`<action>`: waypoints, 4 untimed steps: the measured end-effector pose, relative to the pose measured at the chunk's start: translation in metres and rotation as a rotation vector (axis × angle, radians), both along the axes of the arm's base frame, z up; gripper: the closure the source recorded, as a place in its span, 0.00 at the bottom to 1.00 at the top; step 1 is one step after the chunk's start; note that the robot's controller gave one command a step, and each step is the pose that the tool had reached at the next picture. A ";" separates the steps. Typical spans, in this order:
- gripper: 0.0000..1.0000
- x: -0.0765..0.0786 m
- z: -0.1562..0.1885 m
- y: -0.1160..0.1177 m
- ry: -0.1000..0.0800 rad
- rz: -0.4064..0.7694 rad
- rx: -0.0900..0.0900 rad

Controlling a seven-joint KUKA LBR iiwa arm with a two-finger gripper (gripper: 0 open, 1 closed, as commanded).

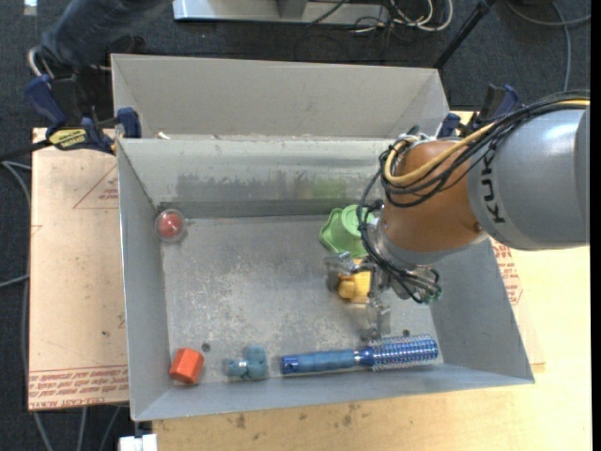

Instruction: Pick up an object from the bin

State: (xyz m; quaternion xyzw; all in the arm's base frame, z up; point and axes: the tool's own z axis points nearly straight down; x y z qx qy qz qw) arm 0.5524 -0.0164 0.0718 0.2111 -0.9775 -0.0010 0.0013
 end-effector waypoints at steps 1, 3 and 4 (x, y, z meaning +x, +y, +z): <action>0.00 0.041 -0.002 -0.081 -0.008 0.490 -0.002; 1.00 -0.009 0.128 -0.046 -0.012 0.528 -0.002; 1.00 -0.072 0.208 -0.031 -0.009 0.992 -0.001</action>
Offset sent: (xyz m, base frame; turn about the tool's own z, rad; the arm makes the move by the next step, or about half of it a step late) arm 0.0395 -0.0789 -0.0018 -0.4965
